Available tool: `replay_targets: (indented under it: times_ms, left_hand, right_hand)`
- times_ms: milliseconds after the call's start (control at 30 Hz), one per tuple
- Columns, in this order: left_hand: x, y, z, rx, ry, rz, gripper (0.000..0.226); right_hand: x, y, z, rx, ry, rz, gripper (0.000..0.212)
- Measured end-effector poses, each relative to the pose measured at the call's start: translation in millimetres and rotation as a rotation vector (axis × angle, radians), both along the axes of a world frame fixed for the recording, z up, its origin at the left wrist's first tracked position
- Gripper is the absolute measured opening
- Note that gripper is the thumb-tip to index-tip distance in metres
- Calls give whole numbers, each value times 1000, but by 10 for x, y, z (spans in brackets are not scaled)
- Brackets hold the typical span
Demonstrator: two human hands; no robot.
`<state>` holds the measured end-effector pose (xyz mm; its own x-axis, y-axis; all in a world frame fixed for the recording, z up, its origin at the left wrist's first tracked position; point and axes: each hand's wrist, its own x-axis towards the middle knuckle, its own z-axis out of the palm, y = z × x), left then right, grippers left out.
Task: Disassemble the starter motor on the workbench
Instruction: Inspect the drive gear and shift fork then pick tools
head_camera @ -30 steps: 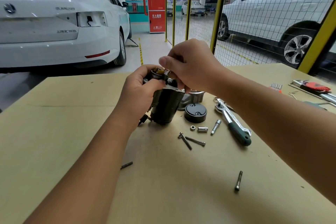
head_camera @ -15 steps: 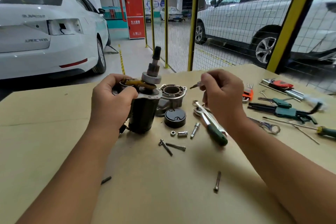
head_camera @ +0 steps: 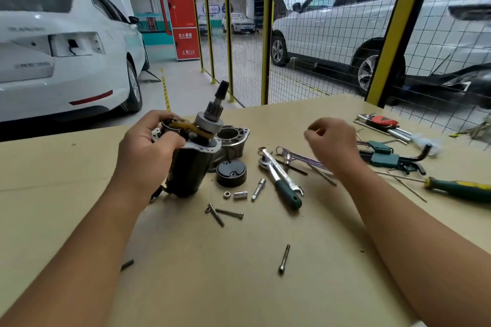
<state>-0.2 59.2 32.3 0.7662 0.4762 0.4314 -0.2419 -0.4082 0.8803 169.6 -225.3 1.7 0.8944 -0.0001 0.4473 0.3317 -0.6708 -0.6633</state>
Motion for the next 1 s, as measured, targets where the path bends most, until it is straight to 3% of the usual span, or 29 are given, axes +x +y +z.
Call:
replay_targets:
  times_ms: [100, 233, 433, 567, 733, 833, 933, 1000]
  left_hand:
    - [-15, 96, -45, -38, -38, 27, 27]
    - [-49, 183, -79, -132, -53, -26, 30]
    - [-1, 135, -127, -176, -88, -14, 13]
    - [-13, 102, -139, -182, -93, -18, 20]
    - [-21, 97, -137, -188, -87, 9, 25]
    - [-24, 106, -139, -193, -87, 9, 20]
    - [-35, 109, -137, -199, -84, -2, 16]
    - [-30, 111, -141, -205, -75, -8, 17]
  right_hand:
    - [187, -214, 27, -222, 8, -114, 23]
    - [328, -353, -137, -424, 161, -38, 39]
    - [241, -277, -97, -314, 103, 68, 17]
    - [3, -212, -17, -495, 142, 298, 23]
    - [-132, -239, 132, -635, 113, 156, 21]
    - [-163, -246, 137, -770, 259, 135, 19]
    - [-129, -250, 90, -651, 328, 223, 29]
    - [-80, -260, 37, -504, 293, 224, 22]
